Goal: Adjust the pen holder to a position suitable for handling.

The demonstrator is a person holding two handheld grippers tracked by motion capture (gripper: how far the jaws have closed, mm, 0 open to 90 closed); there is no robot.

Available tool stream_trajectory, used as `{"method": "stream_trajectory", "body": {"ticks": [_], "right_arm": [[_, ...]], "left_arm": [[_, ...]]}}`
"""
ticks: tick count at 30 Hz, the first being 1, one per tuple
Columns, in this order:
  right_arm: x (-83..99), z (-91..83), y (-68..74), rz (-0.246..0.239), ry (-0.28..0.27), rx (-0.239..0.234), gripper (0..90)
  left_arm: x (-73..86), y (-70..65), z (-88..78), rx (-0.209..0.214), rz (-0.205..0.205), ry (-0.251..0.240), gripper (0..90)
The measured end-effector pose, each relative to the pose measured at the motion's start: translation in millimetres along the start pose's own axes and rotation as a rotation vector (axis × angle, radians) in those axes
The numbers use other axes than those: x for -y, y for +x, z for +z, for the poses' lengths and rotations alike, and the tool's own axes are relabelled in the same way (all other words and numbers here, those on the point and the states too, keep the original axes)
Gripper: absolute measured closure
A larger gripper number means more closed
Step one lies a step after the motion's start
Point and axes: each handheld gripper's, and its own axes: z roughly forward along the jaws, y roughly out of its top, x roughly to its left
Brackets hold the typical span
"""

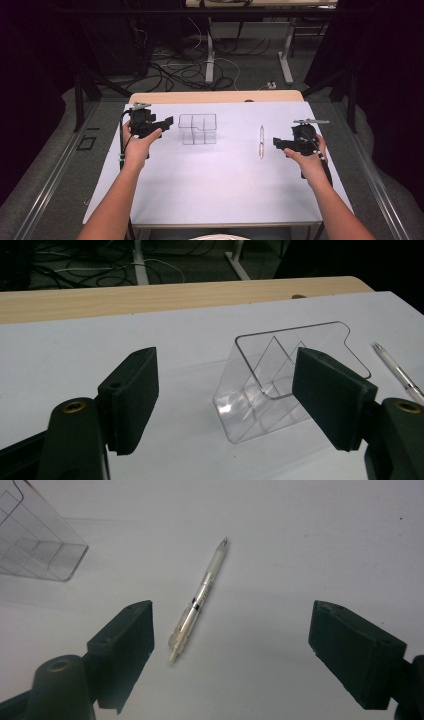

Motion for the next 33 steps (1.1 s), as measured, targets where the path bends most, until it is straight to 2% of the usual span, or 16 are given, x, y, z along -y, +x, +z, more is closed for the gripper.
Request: {"method": "stream_trajectory", "body": {"ticks": [2,6,9,11,14,20,27,33], "right_arm": [[-3.8,1.7,0.9,0.014,0.007,-0.004,20.0],[-11.3,4.5,2.0,0.035,0.030,-0.003,21.8],[-17.9,6.7,3.5,0.045,0.047,-0.001,24.4],[-22.0,8.2,4.9,0.051,0.066,-0.001,24.7],[-27.8,12.3,6.6,0.049,0.082,-0.004,24.9],[-38.6,22.1,11.5,0.049,0.117,-0.003,25.5],[-50.5,34.8,16.9,0.035,0.152,0.007,27.0],[-59.7,45.5,23.1,0.027,0.181,0.013,33.9]], "left_arm": [[3.2,2.1,-3.0,-0.001,-0.006,-0.004,26.5],[7.4,8.7,-6.8,0.003,0.013,-0.010,21.7],[9.8,12.2,-9.7,-0.009,-0.003,-0.005,16.0],[11.4,14.1,-12.0,-0.012,-0.010,-0.005,15.8],[13.9,16.6,-14.1,-0.006,-0.033,-0.023,11.3],[17.4,21.2,-20.1,-0.001,-0.046,-0.043,7.0],[20.5,29.7,-23.4,-0.026,-0.059,-0.035,5.7],[21.3,32.6,-23.9,-0.029,-0.053,-0.023,5.2]]}}
